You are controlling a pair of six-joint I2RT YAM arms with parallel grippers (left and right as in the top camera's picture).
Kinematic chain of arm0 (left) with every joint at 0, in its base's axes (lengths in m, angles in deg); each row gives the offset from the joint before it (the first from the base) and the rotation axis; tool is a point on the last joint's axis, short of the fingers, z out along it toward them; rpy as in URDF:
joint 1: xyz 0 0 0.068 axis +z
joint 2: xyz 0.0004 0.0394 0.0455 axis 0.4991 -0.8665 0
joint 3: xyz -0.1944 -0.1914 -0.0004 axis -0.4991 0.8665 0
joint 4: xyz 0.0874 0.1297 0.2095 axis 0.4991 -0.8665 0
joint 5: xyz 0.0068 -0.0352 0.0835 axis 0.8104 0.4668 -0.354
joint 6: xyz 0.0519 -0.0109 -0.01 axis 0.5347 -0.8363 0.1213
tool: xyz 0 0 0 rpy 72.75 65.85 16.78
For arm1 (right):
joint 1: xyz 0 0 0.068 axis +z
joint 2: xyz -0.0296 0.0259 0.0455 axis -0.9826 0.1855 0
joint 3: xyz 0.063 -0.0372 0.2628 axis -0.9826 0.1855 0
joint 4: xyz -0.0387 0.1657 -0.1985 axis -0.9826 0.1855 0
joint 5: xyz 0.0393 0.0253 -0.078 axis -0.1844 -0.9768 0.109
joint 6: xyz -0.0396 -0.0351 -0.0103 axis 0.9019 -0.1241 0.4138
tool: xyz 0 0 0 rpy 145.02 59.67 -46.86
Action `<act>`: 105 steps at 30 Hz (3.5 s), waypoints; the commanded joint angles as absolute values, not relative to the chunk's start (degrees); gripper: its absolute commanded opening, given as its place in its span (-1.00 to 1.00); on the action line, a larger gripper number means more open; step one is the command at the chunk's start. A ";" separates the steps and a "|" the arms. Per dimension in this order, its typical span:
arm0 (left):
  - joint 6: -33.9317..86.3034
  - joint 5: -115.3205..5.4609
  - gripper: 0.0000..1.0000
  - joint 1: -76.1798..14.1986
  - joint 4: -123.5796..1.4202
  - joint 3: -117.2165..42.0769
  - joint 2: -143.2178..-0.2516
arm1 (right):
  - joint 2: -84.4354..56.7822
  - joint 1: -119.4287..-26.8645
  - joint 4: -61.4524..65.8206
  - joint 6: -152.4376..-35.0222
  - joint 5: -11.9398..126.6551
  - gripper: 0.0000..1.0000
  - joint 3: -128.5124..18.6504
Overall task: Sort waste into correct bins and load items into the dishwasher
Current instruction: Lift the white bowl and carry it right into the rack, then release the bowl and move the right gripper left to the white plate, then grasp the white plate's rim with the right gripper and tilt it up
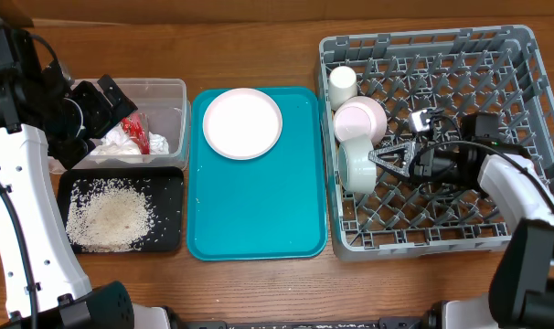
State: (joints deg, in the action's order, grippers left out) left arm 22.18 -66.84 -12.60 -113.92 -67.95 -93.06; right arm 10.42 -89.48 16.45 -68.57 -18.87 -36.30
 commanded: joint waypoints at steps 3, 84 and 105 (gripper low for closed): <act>23.22 -66.47 1.00 -12.66 -113.83 -68.69 -92.99 | 10.69 -91.71 16.29 -67.41 -16.75 -0.92 -36.06; 23.22 -66.47 1.00 -12.66 -113.83 -68.69 -92.99 | 37.42 -40.31 -6.77 -83.11 53.98 -0.92 -66.44; 23.22 -66.47 1.00 -12.66 -113.83 -68.69 -92.99 | 42.60 -40.31 -5.70 -86.25 50.35 -0.90 -66.64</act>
